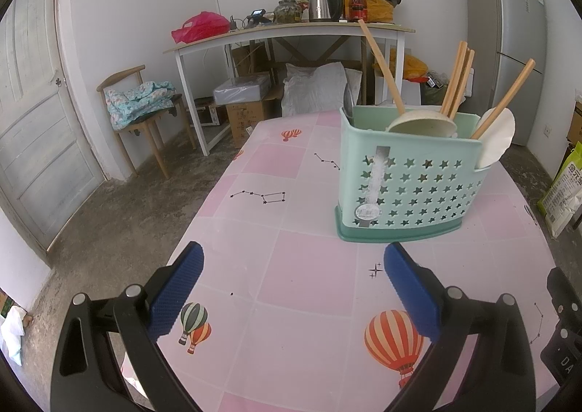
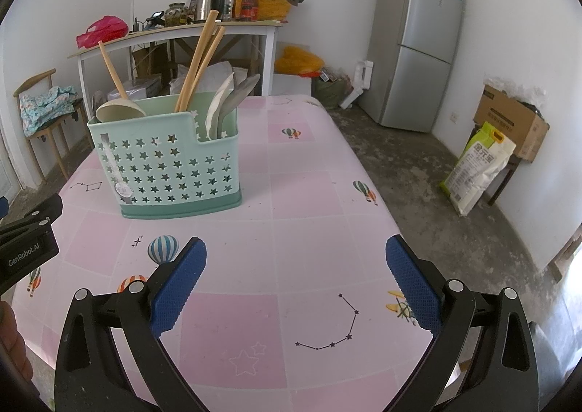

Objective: Organize utensils

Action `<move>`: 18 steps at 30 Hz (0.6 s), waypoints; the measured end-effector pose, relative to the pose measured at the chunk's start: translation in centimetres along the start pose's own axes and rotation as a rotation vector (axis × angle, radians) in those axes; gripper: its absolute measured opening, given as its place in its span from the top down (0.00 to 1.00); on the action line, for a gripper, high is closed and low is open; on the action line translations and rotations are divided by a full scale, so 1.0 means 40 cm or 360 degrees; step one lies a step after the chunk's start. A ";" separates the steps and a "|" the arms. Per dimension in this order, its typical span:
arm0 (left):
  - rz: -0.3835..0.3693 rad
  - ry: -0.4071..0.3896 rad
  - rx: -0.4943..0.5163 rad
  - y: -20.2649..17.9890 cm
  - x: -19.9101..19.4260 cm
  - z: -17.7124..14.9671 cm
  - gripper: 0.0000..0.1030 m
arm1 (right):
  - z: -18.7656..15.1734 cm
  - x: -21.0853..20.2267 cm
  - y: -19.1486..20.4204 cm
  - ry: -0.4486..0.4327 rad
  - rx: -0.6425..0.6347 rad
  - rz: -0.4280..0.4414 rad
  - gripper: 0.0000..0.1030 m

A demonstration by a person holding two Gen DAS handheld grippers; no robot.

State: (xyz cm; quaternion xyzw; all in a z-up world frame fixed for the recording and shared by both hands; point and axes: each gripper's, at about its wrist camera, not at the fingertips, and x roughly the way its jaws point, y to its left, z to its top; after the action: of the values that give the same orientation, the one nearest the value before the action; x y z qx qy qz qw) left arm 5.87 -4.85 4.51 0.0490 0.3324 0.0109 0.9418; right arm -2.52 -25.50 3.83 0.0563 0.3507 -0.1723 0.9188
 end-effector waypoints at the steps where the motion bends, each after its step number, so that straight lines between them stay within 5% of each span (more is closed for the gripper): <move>1: -0.0001 0.0000 0.0000 -0.001 0.000 0.001 0.06 | 0.000 0.000 0.001 0.0000 0.0000 0.0001 0.08; 18: -0.0001 0.0001 0.0000 0.000 -0.001 0.000 0.06 | 0.001 0.001 0.001 -0.0003 -0.0002 0.0006 0.08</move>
State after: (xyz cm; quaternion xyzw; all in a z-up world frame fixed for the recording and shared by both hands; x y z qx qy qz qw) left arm 5.85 -4.85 4.54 0.0488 0.3329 0.0107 0.9417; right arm -2.46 -25.50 3.82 0.0561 0.3499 -0.1705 0.9194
